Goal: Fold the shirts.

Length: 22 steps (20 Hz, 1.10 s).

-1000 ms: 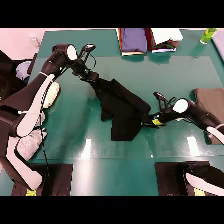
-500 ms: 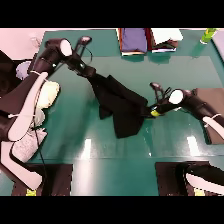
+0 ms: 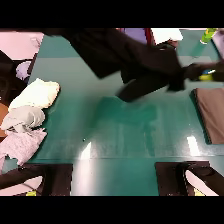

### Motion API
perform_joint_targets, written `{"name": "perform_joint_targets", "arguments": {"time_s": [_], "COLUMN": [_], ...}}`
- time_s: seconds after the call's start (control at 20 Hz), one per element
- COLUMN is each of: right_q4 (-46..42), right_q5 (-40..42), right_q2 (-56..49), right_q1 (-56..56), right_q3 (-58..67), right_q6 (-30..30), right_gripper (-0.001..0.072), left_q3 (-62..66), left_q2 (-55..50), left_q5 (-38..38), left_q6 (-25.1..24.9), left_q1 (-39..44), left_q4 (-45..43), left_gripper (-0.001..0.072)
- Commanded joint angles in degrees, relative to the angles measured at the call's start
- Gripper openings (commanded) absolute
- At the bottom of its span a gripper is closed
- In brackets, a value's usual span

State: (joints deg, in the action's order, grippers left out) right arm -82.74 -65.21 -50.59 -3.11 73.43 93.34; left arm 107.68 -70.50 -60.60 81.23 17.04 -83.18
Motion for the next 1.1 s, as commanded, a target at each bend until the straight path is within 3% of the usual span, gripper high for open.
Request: {"name": "perform_joint_targets", "arguments": {"time_s": [0.0, 0.35, 0.6, 0.8, 0.95, 1.05], "right_q4": [-1.4, -1.4, -1.3, 3.0, 6.6, 6.1], "right_q5": [-0.9, -5.1, -12.7, -18.8, -19.5, -17.8], "right_q2": [5.9, 7.6, -0.2, -10.2, -17.6, -23.3], "right_q1": [2.3, 2.3, 2.2, 2.1, 1.0, -1.5], "right_q3": [9.9, 27.3, 40.2, 41.4, 33.2, 26.0], "right_q6": [-2.5, -4.8, -5.4, -3.8, -3.1, -3.2], "right_gripper": [0.0019, 0.0019, 0.0020, 0.0019, 0.0019, 0.0020], "left_q3": [0.0, 0.0, -0.4, -0.5, -0.5, -0.5], "left_q2": [11.8, 26.8, 28.2, 18.7, 5.8, -4.8], "left_q5": [1.6, 7.5, 7.3, -4.0, -14.6, -17.5], "left_q6": [-0.8, -0.8, -0.7, -0.7, -0.7, -0.7], "left_q1": [-0.1, -0.1, -0.1, -0.1, -0.1, -0.1], "left_q4": [0.0, 3.8, 4.8, 1.8, -0.7, -1.3], "left_gripper": [0.0031, 0.0031, 0.0031, 0.0031, 0.0031, 0.0031]}}
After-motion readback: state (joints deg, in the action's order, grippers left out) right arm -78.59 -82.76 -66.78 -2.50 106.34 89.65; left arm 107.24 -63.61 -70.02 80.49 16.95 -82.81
